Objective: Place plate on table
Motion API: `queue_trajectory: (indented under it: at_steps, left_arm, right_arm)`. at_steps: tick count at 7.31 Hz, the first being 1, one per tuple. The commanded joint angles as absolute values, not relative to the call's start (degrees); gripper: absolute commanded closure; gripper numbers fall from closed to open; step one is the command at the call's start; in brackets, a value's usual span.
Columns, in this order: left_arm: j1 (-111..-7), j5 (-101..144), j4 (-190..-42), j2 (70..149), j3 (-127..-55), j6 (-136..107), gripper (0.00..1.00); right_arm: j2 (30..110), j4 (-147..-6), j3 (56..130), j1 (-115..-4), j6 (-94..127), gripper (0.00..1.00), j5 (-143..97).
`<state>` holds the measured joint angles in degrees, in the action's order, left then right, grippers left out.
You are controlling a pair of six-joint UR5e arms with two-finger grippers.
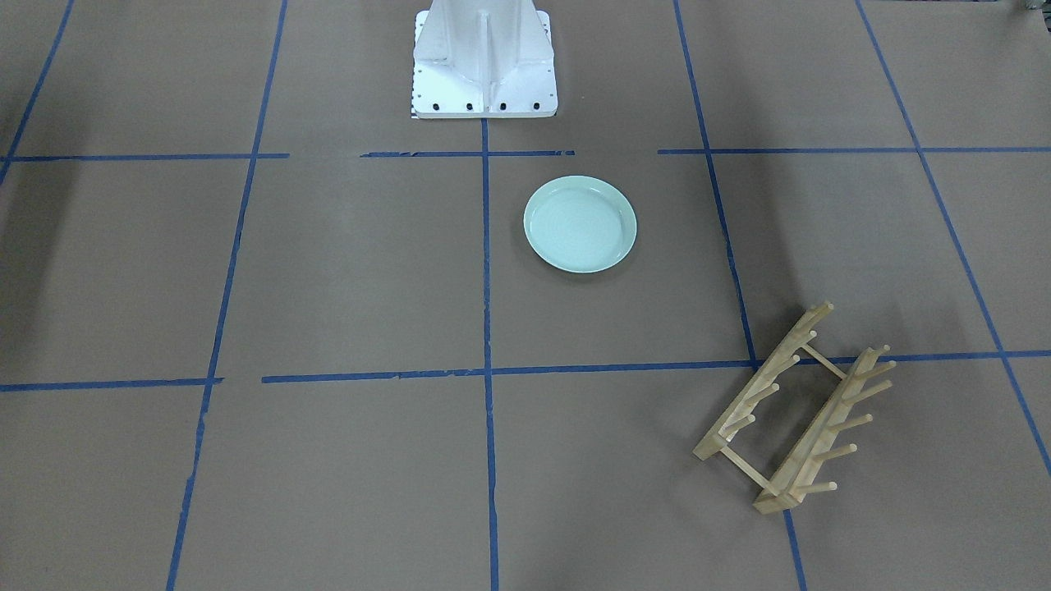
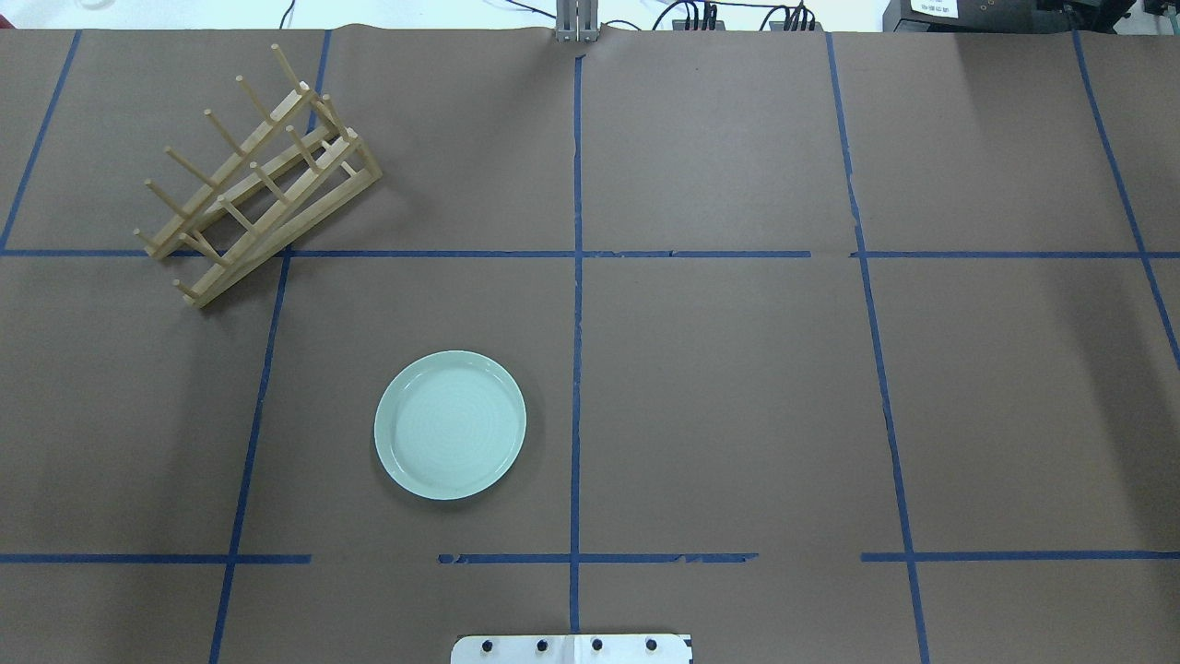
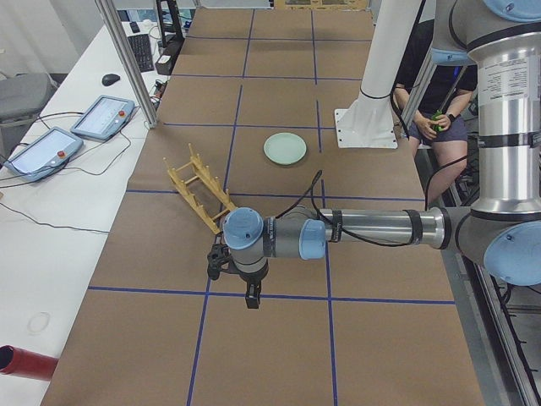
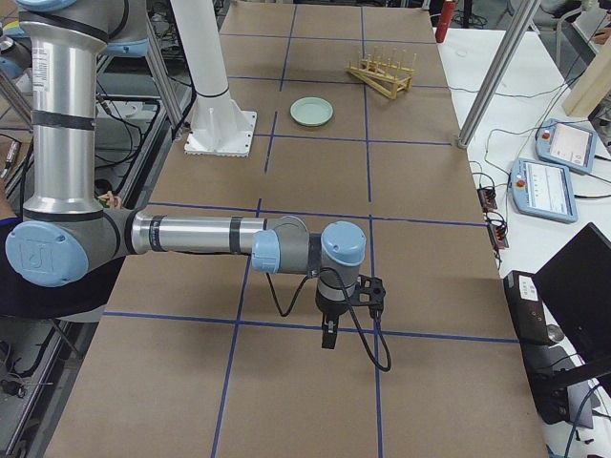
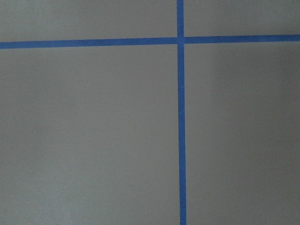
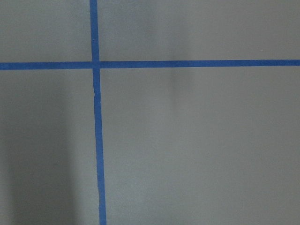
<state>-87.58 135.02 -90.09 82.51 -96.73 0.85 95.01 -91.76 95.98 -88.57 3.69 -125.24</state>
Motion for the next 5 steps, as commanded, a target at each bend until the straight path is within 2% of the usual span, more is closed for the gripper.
queue_trajectory:
  at_steps: [1,5]
  left_arm:
    - [-87.54,134.83,-89.65,82.53,-97.03,1.05,0.00]
    - [-87.63,135.26,-89.65,82.70,-97.38,1.05,0.00]
  right_arm:
    - [95.01,-91.76,95.98,-88.59,3.69,0.00,-125.24]
    - [95.01,-91.76,95.98,-88.59,3.60,0.00,-125.24]
